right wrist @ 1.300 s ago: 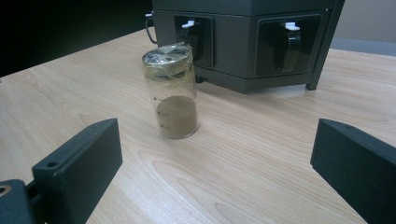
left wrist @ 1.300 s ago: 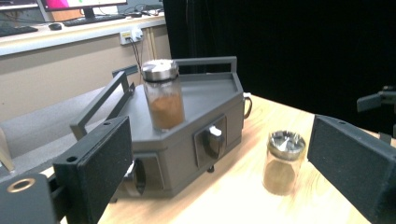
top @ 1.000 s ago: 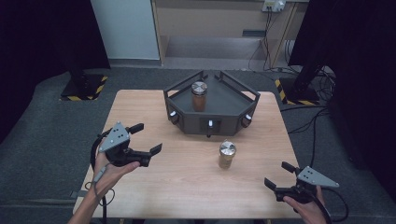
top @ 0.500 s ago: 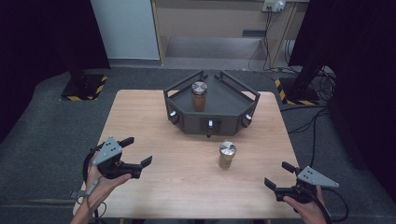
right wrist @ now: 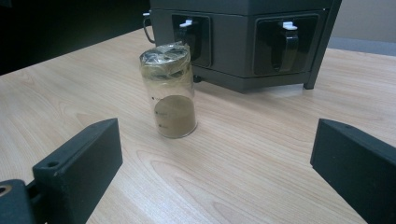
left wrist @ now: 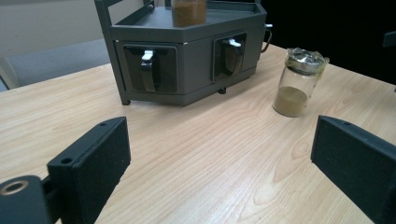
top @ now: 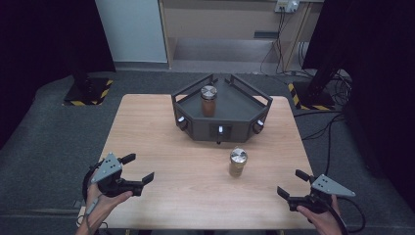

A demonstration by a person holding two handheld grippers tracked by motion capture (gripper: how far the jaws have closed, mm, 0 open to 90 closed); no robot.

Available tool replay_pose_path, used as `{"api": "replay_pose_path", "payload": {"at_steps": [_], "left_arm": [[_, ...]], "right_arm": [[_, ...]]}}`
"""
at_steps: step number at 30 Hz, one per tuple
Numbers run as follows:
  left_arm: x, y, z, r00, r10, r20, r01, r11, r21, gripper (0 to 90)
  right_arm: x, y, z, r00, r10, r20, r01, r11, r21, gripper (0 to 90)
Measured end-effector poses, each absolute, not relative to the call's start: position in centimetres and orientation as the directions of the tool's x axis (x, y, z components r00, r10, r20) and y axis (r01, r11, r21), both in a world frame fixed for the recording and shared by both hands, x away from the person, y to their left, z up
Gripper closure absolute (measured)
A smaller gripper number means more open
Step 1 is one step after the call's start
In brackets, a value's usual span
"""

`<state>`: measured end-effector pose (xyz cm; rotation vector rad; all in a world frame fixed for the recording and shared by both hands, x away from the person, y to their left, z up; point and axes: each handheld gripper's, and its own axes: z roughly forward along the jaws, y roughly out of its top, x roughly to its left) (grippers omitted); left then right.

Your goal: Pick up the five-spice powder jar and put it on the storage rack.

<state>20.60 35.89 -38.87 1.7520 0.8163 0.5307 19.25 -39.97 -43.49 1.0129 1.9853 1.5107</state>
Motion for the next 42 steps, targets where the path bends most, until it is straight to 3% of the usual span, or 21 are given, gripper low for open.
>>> {"api": "replay_pose_path", "payload": {"at_steps": [17, 35, 42], "left_arm": [[20.0, 37.1, -40.8, 0.692, 0.719, -0.065, 0.269, -0.174, 0.947, 3.8], [19.7, 37.7, -41.2, 0.704, 0.71, -0.025, 0.283, -0.248, 0.926, 3.8], [18.8, 38.4, -41.7, 0.697, 0.715, -0.06, 0.311, -0.226, 0.923, 3.7]], "right_arm": [[19.2, -40.0, -43.5, -0.629, 0.773, 0.081, 0.282, 0.13, 0.95, 2.7], [19.0, -39.9, -43.5, -0.623, 0.779, 0.077, 0.28, 0.13, 0.951, 2.7], [18.9, -40.0, -43.5, -0.623, 0.778, 0.079, 0.28, 0.127, 0.952, 2.7]]}}
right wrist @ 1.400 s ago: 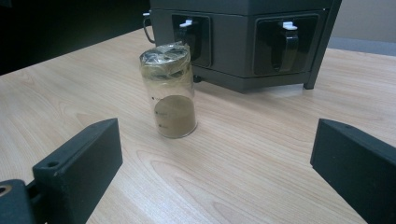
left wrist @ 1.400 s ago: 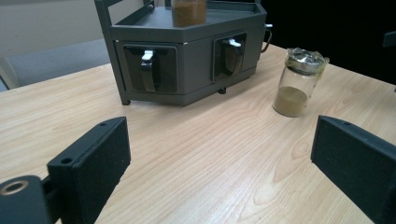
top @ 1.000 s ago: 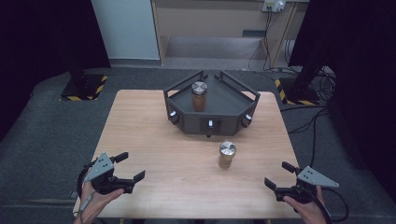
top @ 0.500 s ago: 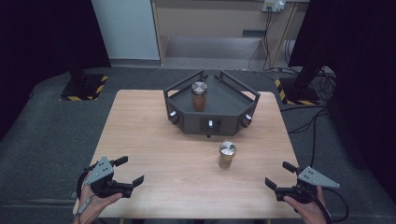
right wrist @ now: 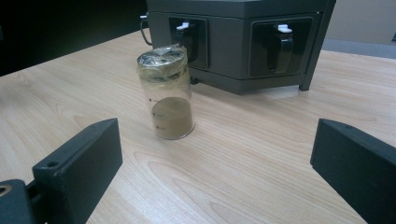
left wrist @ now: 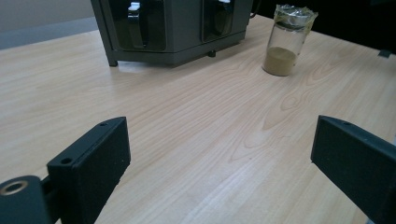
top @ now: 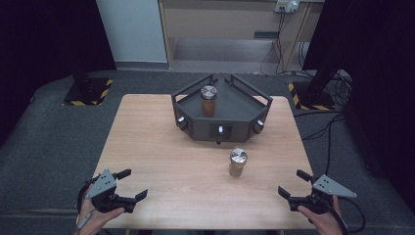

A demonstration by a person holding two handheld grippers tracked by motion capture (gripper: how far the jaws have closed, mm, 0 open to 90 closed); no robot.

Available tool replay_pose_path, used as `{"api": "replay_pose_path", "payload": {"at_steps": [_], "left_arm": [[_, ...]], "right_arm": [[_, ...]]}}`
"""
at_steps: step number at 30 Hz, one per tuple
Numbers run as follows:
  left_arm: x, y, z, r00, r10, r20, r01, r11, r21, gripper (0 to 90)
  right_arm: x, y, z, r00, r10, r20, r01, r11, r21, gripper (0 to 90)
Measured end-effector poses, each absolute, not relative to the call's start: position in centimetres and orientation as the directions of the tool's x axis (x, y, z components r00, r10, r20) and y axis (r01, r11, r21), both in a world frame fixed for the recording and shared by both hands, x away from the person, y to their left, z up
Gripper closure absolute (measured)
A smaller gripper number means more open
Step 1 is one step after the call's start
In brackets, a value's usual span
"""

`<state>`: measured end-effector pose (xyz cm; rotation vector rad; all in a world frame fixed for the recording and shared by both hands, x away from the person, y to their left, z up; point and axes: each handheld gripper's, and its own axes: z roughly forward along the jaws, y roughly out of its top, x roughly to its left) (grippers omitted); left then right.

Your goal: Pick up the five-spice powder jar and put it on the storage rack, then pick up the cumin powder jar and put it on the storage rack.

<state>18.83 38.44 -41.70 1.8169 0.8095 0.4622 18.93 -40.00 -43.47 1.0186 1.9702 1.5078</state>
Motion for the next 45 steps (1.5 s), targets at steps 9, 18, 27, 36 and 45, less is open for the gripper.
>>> {"api": "replay_pose_path", "payload": {"at_steps": [9, 18, 27, 36, 45], "left_arm": [[18.7, 39.0, -42.0, 0.679, 0.73, -0.079, 0.31, -0.187, 0.932, 3.6], [18.6, 39.2, -42.2, 0.671, 0.737, -0.087, 0.31, -0.172, 0.935, 3.0], [18.7, 39.2, -42.2, 0.671, 0.735, -0.092, 0.312, -0.168, 0.935, 2.8], [18.7, 39.2, -42.3, 0.671, 0.735, -0.096, 0.312, -0.162, 0.936, 2.8], [18.8, 39.2, -42.3, 0.674, 0.732, -0.101, 0.318, -0.164, 0.934, 2.8]], "right_arm": [[19.0, -39.9, -43.4, -0.622, 0.779, 0.078, 0.281, 0.128, 0.951, 2.6], [19.1, -39.9, -43.5, -0.629, 0.773, 0.08, 0.277, 0.127, 0.953, 2.6], [19.3, -40.5, -43.6, -0.662, 0.746, 0.073, 0.246, 0.124, 0.961, 2.3], [19.8, -40.8, -42.4, -0.707, 0.706, 0.026, 0.209, 0.173, 0.963, 2.2], [21.3, -40.9, -39.5, -0.742, 0.671, -0.007, 0.182, 0.212, 0.96, 2.2]]}}
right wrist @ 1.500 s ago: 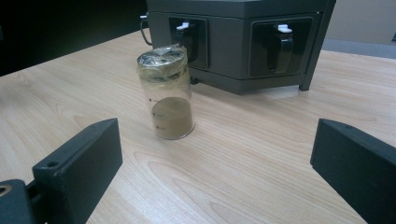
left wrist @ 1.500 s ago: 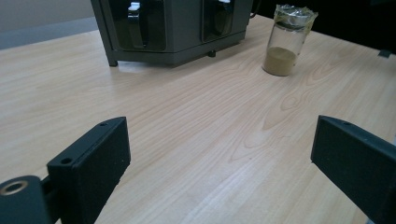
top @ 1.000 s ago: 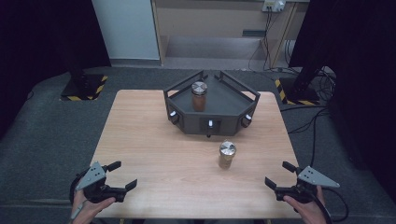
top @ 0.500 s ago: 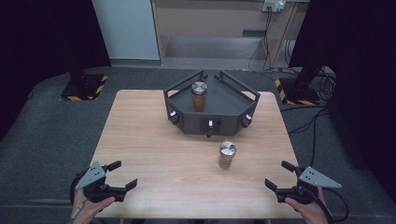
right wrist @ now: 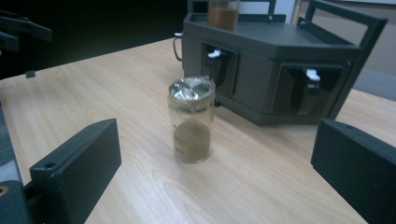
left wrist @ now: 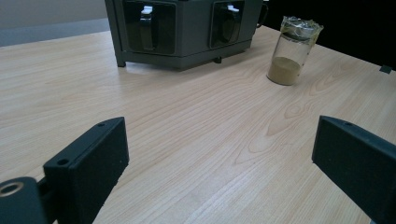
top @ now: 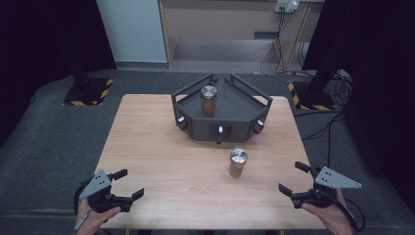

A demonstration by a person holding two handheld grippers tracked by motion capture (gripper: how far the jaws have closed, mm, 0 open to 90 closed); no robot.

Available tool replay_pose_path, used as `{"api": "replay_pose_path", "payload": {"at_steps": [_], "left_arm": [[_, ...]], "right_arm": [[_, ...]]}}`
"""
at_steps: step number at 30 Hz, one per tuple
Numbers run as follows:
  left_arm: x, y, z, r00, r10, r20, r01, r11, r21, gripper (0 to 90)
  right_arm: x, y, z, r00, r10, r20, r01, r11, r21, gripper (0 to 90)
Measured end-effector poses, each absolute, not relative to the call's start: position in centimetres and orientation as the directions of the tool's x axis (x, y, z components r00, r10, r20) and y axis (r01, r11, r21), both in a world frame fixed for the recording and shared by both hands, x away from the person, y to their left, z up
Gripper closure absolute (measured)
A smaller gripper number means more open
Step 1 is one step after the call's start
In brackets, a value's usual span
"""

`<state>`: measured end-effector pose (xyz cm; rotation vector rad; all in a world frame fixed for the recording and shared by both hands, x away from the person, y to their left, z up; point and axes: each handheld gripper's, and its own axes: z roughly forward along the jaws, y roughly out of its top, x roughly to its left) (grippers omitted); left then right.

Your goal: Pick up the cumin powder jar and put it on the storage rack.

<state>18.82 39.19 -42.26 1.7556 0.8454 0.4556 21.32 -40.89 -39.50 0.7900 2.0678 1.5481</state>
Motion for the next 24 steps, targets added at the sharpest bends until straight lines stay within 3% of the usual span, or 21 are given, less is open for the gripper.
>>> {"api": "replay_pose_path", "payload": {"at_steps": [15, 24], "left_arm": [[18.9, 39.2, -42.3, 0.674, 0.731, -0.106, 0.326, -0.165, 0.931, 2.8], [18.9, 39.1, -42.3, 0.672, 0.732, -0.108, 0.329, -0.165, 0.93, 2.8]], "right_arm": [[26.1, -39.2, -33.9, -0.811, 0.581, -0.069, 0.13, 0.293, 0.947, 2.0], [29.3, -37.7, -33.0, -0.841, 0.537, -0.067, 0.131, 0.323, 0.937, 2.1]]}}
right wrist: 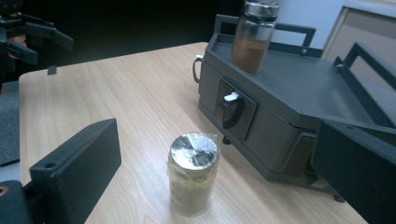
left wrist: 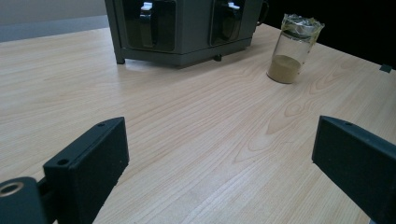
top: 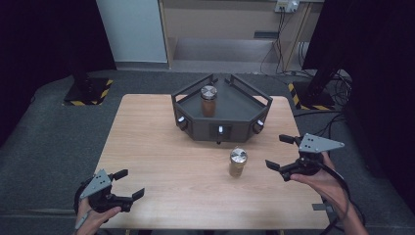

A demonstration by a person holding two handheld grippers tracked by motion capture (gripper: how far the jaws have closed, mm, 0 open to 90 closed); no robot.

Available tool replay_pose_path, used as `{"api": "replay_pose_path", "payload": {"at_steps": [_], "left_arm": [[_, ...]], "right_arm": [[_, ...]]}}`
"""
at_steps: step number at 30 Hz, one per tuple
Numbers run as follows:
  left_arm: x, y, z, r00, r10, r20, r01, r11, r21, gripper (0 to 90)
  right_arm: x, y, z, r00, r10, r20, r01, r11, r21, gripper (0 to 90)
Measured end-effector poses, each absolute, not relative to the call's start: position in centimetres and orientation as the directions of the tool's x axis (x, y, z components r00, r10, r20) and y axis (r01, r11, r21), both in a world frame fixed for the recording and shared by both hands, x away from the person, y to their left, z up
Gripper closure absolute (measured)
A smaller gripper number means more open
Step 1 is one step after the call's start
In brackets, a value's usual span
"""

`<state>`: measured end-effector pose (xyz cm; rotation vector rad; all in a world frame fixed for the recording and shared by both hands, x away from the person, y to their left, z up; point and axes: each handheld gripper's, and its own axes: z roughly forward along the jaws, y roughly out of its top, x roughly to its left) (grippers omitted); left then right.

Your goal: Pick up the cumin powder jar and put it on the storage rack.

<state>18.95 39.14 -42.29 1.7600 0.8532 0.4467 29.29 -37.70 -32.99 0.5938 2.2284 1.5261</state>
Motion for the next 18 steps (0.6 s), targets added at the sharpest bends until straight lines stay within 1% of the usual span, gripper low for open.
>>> {"api": "replay_pose_path", "payload": {"at_steps": [14, 18], "left_arm": [[19.0, 39.2, -42.3, 0.673, 0.731, -0.113, 0.332, -0.162, 0.929, 2.8], [19.0, 39.2, -42.3, 0.674, 0.73, -0.113, 0.332, -0.162, 0.929, 2.8]], "right_arm": [[33.4, -35.3, -36.0, -0.866, 0.5, -0.009, 0.186, 0.339, 0.922, 3.1], [34.5, -34.5, -36.7, -0.876, 0.483, -0.005, 0.198, 0.368, 0.909, 5.5]]}}
